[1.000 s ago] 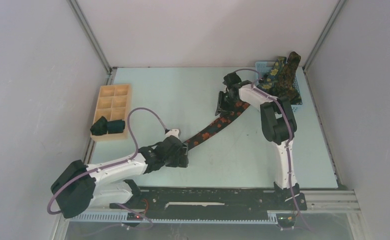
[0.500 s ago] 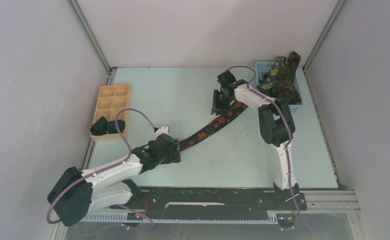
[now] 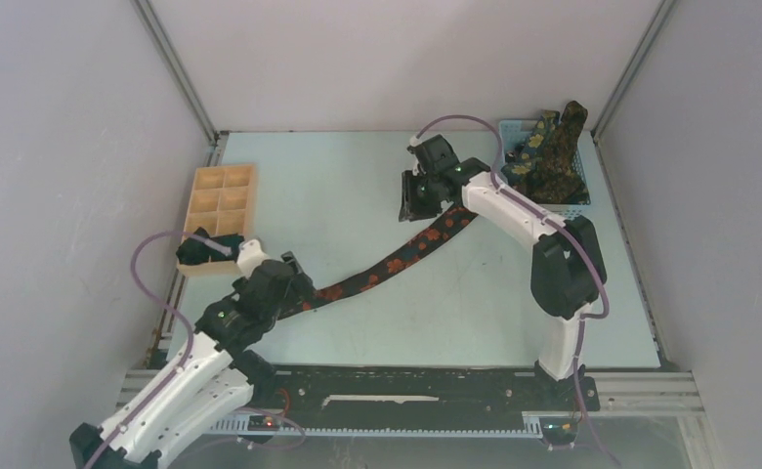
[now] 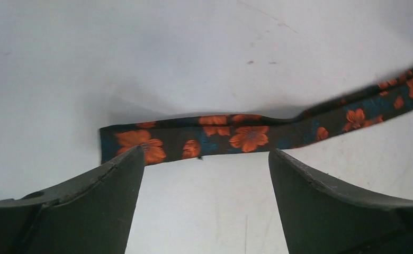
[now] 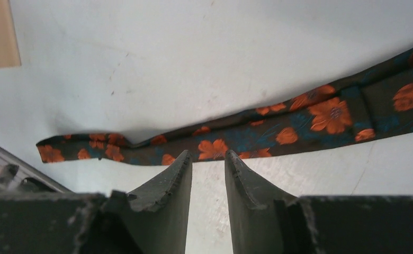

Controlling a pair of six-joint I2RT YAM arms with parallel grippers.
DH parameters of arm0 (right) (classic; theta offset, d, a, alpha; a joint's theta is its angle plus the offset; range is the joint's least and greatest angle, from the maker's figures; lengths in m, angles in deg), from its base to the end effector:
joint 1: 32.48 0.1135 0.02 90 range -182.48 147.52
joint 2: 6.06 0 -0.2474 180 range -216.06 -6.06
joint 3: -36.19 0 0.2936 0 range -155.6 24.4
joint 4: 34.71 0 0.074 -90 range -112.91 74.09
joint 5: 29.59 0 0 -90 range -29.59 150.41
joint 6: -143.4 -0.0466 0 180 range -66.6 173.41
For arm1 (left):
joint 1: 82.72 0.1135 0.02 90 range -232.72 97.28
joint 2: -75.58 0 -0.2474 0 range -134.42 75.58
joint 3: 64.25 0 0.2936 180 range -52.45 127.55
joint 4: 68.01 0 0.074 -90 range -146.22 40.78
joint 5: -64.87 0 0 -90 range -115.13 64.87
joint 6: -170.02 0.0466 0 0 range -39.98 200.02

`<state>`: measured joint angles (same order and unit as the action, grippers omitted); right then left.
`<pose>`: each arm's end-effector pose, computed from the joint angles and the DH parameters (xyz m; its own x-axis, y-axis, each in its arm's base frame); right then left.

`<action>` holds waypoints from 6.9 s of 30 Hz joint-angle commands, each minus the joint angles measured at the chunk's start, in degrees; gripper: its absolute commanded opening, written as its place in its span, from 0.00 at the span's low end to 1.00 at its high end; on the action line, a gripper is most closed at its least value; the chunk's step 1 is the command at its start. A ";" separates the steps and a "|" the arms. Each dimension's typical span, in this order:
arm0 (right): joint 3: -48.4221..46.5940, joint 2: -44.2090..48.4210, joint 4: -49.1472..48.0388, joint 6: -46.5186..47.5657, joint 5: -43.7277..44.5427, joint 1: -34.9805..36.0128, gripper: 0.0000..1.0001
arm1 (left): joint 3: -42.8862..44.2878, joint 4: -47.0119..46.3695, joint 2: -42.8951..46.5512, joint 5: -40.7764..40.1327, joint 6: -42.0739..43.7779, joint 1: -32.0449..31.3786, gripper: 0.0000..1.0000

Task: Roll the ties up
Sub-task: Flatten out the tie at the center of the board, then roll the tie at the center of the board.

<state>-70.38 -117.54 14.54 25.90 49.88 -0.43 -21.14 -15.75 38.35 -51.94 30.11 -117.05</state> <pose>0.3966 0.2584 0.2215 -0.8922 -0.0230 -0.4510 -0.2260 0.8874 0.4018 0.1727 -0.0925 0.2096 -0.5735 -0.4352 -0.6941 -0.2987 0.9000 -0.3175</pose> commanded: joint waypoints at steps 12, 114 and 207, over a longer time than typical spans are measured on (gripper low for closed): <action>10.50 3.76 -5.33 -0.86 -2.75 7.09 0.32 | -11.51 3.93 9.93 0.60 -12.52 15.04 0.76; 9.53 0.56 -5.17 0.89 -1.84 1.36 0.26 | -22.87 -23.73 8.18 16.32 -7.04 18.57 0.47; -8.79 -16.38 -17.42 -13.44 -0.78 26.84 0.17 | -11.21 -2.21 21.24 4.63 -7.47 18.57 0.00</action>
<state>-79.74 -141.03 -2.31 13.22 46.08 27.61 -33.97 -16.98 59.95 -45.84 23.01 -98.93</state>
